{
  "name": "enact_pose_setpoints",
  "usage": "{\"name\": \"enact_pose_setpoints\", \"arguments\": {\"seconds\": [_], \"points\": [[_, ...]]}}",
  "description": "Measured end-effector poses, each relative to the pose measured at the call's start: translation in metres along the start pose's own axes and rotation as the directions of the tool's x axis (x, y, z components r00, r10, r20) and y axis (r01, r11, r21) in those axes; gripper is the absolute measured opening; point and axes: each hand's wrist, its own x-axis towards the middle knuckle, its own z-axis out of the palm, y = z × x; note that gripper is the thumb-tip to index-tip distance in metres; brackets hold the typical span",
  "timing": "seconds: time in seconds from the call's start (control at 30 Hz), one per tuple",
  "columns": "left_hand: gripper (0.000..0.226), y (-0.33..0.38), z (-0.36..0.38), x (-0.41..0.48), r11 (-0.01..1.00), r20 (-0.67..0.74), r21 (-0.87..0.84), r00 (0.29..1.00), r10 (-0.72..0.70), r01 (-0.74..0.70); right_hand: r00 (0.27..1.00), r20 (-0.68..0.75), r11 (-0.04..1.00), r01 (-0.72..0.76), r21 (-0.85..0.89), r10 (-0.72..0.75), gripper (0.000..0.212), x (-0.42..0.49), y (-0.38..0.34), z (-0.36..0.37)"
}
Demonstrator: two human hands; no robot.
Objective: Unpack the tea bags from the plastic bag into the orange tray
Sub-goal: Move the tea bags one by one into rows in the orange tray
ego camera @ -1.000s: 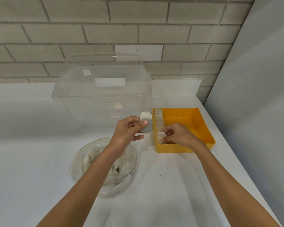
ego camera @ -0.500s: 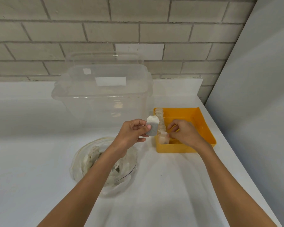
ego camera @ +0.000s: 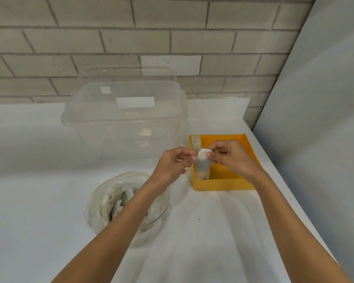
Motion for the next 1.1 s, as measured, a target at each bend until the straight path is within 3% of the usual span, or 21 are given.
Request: {"name": "enact_pose_setpoints", "arguments": {"seconds": [0.2, 0.33, 0.87, 1.1], "points": [[0.011, -0.004, -0.009, -0.003, 0.999, -0.036, 0.025, 0.999, -0.025, 0.026, 0.983, 0.107, 0.988, -0.139, -0.072, 0.146, 0.005, 0.005, 0.023, 0.006], [0.013, -0.005, -0.011, -0.005, 0.999, -0.039, 0.031, 0.999, -0.036, 0.037, 0.976, 0.131, 0.976, -0.155, -0.156, 0.176, 0.006, 0.009, 0.032, 0.017], [0.012, -0.007, -0.020, -0.016, 0.998, -0.071, 0.026, 0.996, -0.052, 0.054, 0.995, -0.013, 0.952, -0.099, -0.291, 0.100, 0.019, 0.005, 0.030, 0.023], [0.011, -0.001, -0.036, -0.032, 0.998, -0.100, 0.045, 0.994, -0.047, 0.052, 0.996, -0.064, 0.942, 0.033, -0.333, -0.057, 0.015, 0.003, -0.004, 0.022]]}}
